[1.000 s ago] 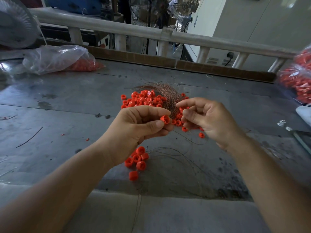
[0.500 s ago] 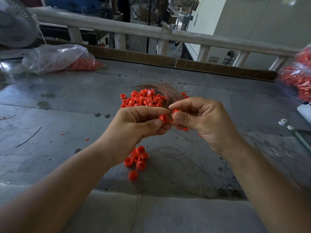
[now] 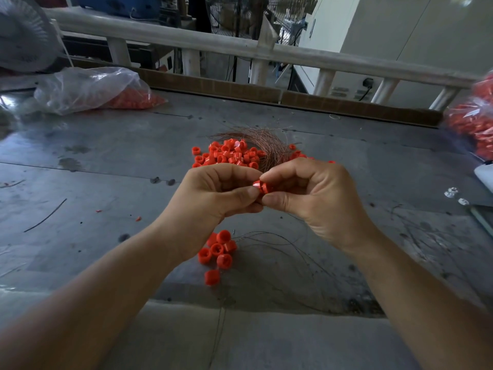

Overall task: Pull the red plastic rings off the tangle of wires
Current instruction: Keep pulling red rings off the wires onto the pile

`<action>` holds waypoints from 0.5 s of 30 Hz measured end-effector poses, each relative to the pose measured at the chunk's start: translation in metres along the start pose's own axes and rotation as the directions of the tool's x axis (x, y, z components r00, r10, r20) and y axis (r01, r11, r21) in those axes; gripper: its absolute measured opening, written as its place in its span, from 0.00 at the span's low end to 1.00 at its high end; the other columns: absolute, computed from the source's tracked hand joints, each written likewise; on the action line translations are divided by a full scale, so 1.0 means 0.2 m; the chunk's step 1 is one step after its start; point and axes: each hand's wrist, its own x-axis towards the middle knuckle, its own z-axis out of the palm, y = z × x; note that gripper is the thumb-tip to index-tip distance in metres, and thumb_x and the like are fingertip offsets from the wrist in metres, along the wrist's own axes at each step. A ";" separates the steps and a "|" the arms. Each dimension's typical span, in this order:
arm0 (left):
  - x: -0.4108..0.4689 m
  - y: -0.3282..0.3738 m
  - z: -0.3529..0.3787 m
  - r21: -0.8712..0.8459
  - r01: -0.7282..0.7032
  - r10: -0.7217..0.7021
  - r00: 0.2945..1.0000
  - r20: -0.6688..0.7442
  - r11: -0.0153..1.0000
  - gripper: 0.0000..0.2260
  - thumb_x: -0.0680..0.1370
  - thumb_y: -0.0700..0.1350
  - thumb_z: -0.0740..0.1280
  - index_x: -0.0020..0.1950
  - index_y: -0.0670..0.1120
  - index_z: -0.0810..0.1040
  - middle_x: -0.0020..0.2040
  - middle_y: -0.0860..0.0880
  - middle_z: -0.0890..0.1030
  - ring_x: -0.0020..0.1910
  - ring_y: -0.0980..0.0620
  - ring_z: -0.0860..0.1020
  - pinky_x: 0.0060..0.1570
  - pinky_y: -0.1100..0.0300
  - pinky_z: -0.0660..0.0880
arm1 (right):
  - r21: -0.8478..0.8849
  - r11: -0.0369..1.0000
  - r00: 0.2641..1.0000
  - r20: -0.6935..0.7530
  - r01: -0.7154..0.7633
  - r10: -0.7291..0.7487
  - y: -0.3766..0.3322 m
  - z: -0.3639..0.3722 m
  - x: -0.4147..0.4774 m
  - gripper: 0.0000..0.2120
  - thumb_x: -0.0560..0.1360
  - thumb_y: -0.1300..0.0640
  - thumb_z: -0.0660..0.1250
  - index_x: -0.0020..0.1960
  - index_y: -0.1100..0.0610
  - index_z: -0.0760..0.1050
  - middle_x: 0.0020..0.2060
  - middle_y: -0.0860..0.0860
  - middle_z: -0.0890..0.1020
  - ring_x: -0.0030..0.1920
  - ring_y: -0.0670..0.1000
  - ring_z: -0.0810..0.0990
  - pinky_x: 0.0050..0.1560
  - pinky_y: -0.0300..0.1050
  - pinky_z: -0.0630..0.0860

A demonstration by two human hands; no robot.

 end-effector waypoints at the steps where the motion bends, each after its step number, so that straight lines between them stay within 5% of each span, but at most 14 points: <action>1: 0.00 0.00 0.00 0.003 -0.001 0.001 1.000 -0.008 1.000 0.11 0.62 0.38 0.67 0.44 0.39 0.79 0.35 0.46 0.83 0.35 0.53 0.81 0.36 0.65 0.78 | -0.016 1.000 1.000 -0.007 0.001 -0.001 0.00 0.00 0.00 0.11 0.60 0.60 0.72 0.41 0.52 0.79 0.38 0.48 0.81 0.39 0.43 0.81 0.41 0.34 0.76; 6: 0.00 0.00 0.00 0.029 -0.010 0.010 1.000 -0.028 1.000 0.12 0.62 0.39 0.67 0.45 0.39 0.79 0.35 0.46 0.83 0.35 0.53 0.82 0.36 0.65 0.78 | -0.054 0.999 0.999 -0.032 0.004 -0.006 0.00 0.01 0.00 0.08 0.63 0.56 0.70 0.42 0.50 0.79 0.40 0.50 0.82 0.41 0.47 0.82 0.44 0.41 0.79; 15: 0.00 0.00 0.01 0.020 -0.029 0.029 0.999 -0.030 0.999 0.10 0.62 0.38 0.67 0.42 0.40 0.80 0.34 0.46 0.83 0.35 0.53 0.82 0.36 0.66 0.78 | -0.015 1.000 1.000 -0.016 0.006 -0.006 0.00 -0.01 0.00 0.14 0.67 0.68 0.71 0.43 0.50 0.78 0.35 0.42 0.82 0.40 0.42 0.81 0.42 0.33 0.76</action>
